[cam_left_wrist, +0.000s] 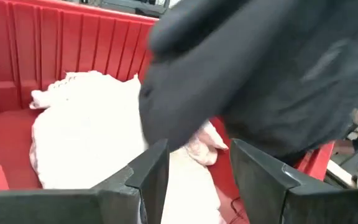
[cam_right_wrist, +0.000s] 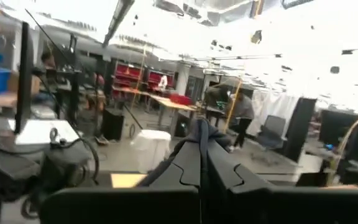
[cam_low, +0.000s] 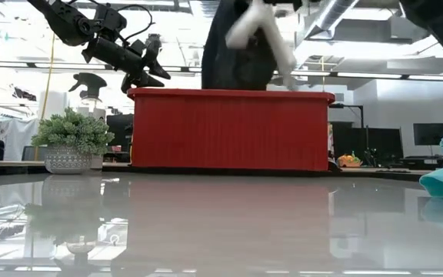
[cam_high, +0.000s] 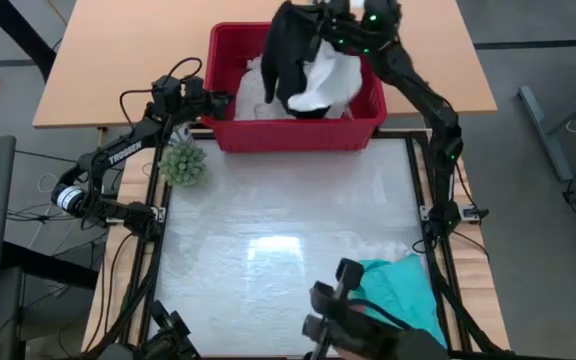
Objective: Fold Laundry from Bin
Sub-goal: Fold the black shorts
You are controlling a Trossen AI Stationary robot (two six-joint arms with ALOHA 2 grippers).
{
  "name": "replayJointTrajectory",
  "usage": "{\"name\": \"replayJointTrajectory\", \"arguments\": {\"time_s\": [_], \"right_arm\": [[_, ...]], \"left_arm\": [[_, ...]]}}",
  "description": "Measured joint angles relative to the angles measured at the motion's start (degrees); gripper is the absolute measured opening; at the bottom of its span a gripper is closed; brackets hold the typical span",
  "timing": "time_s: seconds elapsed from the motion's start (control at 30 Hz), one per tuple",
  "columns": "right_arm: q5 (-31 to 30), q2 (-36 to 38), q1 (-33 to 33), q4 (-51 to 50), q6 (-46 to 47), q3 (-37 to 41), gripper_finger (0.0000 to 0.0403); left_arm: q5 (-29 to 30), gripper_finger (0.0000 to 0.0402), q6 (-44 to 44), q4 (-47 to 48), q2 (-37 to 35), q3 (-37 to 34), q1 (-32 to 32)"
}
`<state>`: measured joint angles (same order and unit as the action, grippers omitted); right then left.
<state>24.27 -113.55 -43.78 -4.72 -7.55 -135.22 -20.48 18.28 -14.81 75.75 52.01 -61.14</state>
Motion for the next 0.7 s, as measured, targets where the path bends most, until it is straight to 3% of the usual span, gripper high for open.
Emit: {"name": "replayJointTrajectory", "arguments": {"time_s": [0.17,0.27,0.4,0.57,0.7], "right_arm": [[-6.3,-3.1,-3.6,-5.6,-2.8,0.2,0.0024],[-6.7,-7.3,-7.1,-4.9,0.0,0.4,0.0024],[1.7,-11.5,-9.7,-0.3,8.4,0.4,0.0024],[9.2,-11.9,-6.5,5.9,10.5,0.4,0.0024],[16.1,-8.6,-4.4,6.9,10.7,0.3,0.0024]], "left_arm": [[0.0,0.016,1.1,-0.1,0.0,0.0,0.0],[-0.1,0.016,2.4,-0.1,0.0,0.0,0.0],[-0.7,0.016,2.6,0.1,0.0,0.0,0.0],[0.5,0.016,0.8,-0.3,0.2,0.0,0.0],[-2.5,0.0163,-1.8,-10.9,3.2,0.2,0.3]]}}
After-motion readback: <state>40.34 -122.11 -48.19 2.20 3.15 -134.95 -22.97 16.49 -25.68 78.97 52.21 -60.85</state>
